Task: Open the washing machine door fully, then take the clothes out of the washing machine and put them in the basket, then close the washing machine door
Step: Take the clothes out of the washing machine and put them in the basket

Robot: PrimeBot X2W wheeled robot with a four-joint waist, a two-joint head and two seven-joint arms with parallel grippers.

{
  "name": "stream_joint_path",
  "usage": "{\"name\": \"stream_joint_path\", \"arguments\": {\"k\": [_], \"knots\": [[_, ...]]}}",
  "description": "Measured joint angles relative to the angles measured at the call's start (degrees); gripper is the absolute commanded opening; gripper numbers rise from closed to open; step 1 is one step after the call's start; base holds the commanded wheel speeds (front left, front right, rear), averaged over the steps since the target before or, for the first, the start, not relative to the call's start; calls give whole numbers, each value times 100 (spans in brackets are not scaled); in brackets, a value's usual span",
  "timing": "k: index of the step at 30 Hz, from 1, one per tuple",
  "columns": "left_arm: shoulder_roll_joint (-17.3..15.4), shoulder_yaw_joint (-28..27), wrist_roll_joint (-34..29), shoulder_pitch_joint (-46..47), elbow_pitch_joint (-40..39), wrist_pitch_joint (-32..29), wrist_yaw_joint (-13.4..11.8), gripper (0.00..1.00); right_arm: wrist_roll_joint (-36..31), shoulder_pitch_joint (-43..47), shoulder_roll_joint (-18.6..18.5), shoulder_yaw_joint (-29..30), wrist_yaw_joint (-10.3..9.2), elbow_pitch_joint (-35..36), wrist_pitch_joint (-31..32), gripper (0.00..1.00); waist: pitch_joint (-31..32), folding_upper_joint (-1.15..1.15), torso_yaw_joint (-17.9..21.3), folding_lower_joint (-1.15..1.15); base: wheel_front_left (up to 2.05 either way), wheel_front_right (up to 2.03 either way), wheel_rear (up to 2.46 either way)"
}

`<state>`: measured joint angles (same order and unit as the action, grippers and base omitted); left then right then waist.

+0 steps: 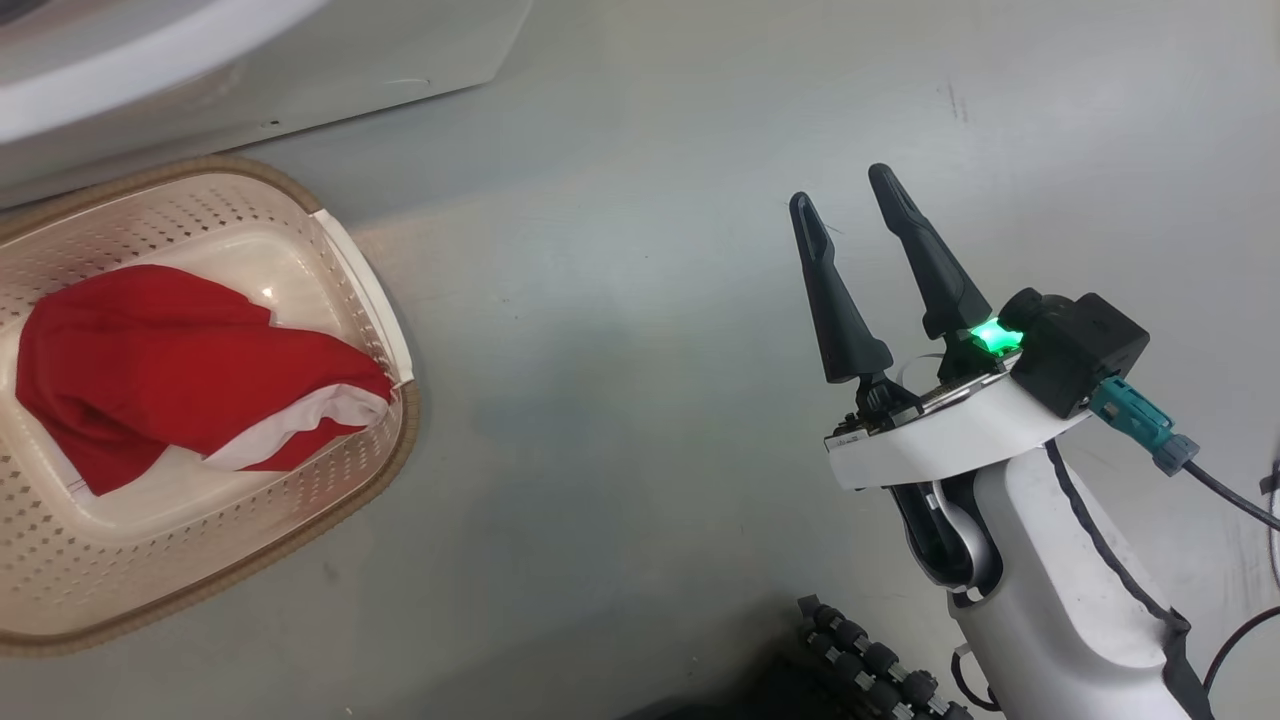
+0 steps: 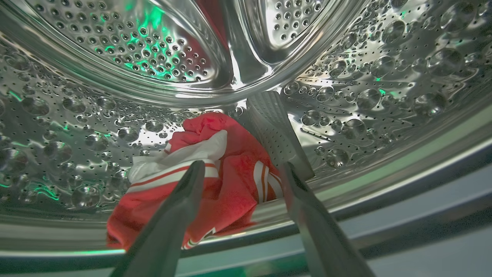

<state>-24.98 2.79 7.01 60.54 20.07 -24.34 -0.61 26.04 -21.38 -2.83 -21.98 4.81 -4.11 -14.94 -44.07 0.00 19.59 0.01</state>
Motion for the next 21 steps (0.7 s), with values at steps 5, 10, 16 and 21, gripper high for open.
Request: {"name": "stream_joint_path", "arguments": {"k": [5,10,16,21], "knots": [[-142,-24,-23,296,203,-221,44,100,121,-51,1,-36,-44,-1,0,100,-98,0,133,0,0,0,0],[-279,-71,-89,546,438,-422,48,100,167,-57,4,-82,-90,-3,0,100,-159,0,212,0,0,0,0],[-374,-154,-104,617,750,-808,41,100,218,-107,5,-131,-101,-5,0,100,-186,0,246,0,0,0,0],[-461,-214,-105,705,939,-1096,14,100,242,-142,7,-163,-102,-15,0,100,-199,0,258,0,0,0,0]]}}
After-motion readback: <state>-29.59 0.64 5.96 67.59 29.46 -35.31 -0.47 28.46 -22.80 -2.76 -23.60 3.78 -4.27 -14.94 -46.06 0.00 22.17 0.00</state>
